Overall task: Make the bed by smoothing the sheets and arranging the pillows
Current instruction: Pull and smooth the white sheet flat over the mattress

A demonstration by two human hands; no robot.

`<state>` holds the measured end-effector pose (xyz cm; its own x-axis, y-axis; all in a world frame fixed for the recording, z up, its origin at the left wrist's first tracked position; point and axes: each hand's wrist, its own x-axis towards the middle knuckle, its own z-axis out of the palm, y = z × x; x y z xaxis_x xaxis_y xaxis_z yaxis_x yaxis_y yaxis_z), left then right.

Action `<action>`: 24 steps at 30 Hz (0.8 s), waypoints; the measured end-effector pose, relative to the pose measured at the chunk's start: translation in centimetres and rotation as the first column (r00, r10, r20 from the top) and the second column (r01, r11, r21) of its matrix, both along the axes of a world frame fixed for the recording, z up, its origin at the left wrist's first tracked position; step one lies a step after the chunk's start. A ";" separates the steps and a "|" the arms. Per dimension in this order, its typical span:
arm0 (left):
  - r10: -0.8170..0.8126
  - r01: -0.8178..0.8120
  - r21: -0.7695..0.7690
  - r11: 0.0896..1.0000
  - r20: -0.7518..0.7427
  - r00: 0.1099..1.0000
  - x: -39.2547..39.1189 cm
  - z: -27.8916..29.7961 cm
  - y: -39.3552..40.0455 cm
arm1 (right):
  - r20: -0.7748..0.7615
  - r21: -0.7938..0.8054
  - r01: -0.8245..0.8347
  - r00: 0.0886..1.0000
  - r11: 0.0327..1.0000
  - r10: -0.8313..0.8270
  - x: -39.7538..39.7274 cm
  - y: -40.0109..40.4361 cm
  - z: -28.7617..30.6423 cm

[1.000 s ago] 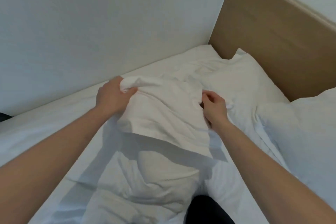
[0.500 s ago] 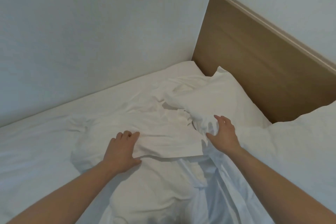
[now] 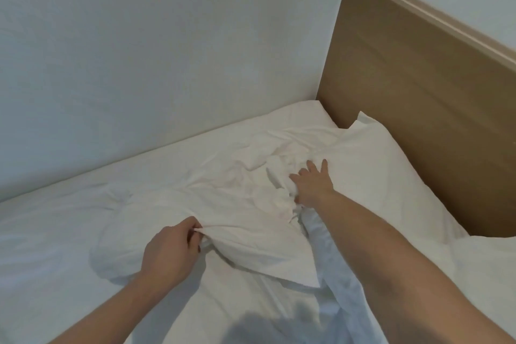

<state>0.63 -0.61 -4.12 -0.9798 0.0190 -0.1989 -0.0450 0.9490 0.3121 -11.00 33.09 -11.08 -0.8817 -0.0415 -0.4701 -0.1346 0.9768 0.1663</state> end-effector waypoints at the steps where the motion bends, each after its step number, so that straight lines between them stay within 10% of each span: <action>1: 0.018 -0.018 0.048 0.999 -0.002 1.000 -0.1 -0.1 0.1 | 0.006 0.044 0.000 1.000 0.999 0.000 0.1 1.2 -0.1; 8: 0.106 -0.061 0.281 0.958 -0.150 0.983 -5.6 3.5 4.9 | -0.378 -0.583 0.173 0.807 0.794 -0.454 5.3 11.1 8.0; 15: 0.107 0.057 0.450 0.891 -0.332 0.937 -19.1 13.6 16.2 | -0.389 -0.565 0.320 0.710 0.761 -0.588 12.7 16.8 14.3; 19: 0.129 0.039 0.709 0.704 -0.181 0.975 -25.0 16.8 20.3 | -0.399 -0.532 0.373 0.682 0.760 -0.613 14.4 17.5 14.3; 24: -0.407 0.390 0.186 0.902 0.068 0.911 -20.9 12.1 18.8 | -0.357 -0.563 0.378 0.692 0.735 -0.628 12.7 13.2 13.3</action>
